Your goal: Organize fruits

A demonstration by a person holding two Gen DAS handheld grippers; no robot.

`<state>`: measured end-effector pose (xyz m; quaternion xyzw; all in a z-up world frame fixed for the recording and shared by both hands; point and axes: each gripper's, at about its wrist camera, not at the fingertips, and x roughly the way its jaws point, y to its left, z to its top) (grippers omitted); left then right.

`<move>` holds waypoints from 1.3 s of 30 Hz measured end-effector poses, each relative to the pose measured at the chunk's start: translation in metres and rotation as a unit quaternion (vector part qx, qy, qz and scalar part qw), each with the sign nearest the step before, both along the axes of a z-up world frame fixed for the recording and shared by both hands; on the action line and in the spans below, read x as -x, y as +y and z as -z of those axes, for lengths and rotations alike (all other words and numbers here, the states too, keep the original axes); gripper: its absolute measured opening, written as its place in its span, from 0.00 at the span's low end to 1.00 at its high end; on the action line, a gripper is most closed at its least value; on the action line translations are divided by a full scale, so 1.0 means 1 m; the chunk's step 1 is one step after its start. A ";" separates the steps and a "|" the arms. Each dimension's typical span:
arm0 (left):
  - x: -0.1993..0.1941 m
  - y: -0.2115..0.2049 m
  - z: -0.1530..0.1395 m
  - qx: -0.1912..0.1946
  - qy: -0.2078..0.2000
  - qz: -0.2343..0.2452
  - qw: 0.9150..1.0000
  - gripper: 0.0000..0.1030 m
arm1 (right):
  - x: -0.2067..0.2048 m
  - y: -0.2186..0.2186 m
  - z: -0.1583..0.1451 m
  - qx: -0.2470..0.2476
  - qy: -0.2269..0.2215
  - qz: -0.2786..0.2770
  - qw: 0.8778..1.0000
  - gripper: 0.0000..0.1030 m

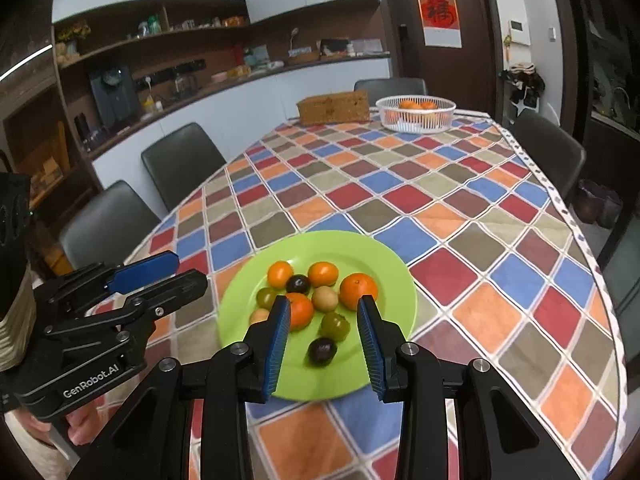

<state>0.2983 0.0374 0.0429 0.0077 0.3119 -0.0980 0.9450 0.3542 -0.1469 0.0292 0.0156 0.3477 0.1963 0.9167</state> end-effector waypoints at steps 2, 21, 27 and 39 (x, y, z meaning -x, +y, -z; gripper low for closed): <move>0.011 -0.002 -0.005 0.000 -0.006 -0.001 1.000 0.43 | 0.015 -0.003 -0.007 0.003 -0.015 0.007 1.000 0.41; 0.123 -0.015 -0.021 -0.009 -0.056 -0.038 0.998 0.82 | 0.131 -0.033 -0.027 0.008 -0.061 0.045 0.997 0.62; 0.148 -0.020 -0.022 -0.008 -0.055 -0.036 0.998 0.84 | 0.158 -0.036 -0.026 0.015 -0.069 0.048 0.996 0.64; 0.181 -0.029 -0.034 -0.006 -0.073 -0.027 0.997 0.89 | 0.196 -0.047 -0.030 0.013 -0.074 0.057 0.996 0.64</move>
